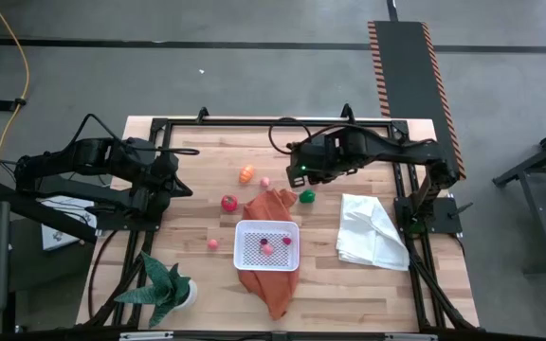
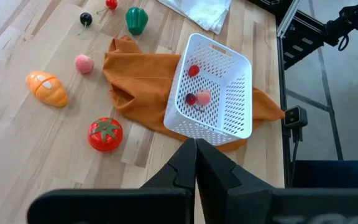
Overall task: Pick and placing Produce into tupperware
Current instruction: Put the bottom red cherry into the white basket
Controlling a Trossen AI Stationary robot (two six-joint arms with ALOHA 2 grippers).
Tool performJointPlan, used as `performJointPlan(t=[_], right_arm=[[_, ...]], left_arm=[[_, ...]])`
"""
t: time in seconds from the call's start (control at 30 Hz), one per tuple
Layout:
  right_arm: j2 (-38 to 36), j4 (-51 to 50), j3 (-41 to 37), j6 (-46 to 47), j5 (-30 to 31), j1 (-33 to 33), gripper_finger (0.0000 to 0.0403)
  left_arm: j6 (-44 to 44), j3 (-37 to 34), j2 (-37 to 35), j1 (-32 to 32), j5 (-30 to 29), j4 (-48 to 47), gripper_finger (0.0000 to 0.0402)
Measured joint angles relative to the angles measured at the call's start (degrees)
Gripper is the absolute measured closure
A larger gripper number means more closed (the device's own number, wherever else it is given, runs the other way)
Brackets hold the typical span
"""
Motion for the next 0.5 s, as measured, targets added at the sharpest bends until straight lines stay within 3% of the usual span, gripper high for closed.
performJointPlan(t=[0.5], right_arm=[[0.02,1.36,9.67,-8.89,-0.26,0.02,0.0394]], left_arm=[[-0.54,0.00,0.00,-0.01,0.00,0.00,0.0401]])
